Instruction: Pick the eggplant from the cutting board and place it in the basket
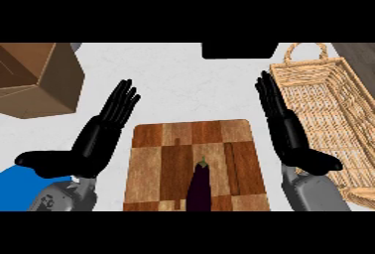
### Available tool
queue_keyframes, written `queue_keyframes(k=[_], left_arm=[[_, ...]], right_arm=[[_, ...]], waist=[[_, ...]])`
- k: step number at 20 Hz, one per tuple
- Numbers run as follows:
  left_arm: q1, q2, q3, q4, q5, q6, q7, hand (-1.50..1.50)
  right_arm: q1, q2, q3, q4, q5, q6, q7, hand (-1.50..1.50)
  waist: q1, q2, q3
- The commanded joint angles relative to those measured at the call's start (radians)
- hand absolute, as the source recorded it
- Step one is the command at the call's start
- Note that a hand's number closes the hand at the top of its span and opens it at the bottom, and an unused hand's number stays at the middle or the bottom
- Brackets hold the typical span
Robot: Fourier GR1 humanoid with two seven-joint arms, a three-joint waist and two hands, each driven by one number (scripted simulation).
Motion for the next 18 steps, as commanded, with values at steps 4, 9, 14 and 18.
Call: queue_keyframes(k=[4, 9, 14, 18], left_arm=[[-0.016, 0.13, 0.136, 0.121, -0.043, 0.056, 0.118, 0.0], [0.058, 0.176, 0.129, 0.21, -0.059, 0.044, 0.155, 0.0], [-0.012, 0.213, 0.19, 0.268, -0.046, 0.039, 0.222, 0.0], [0.005, 0.212, 0.203, 0.279, -0.042, 0.006, 0.188, 0.0]], right_arm=[[-0.18, -0.011, -0.081, 0.096, -0.131, 0.147, 0.047, 1.5], [-0.26, -0.103, 0.239, 0.071, 0.163, 0.294, 0.02, -1.5], [-0.255, 0.18, 0.457, 0.045, 0.391, -0.056, 0.175, -1.5], [-0.436, 0.186, 0.495, 0.007, 0.391, -0.125, 0.552, -1.5]], waist=[[0.042, 0.05, 0.008], [0.084, 0.049, 0.002], [0.024, 0.037, 0.005], [0.031, 0.034, 0.005]])
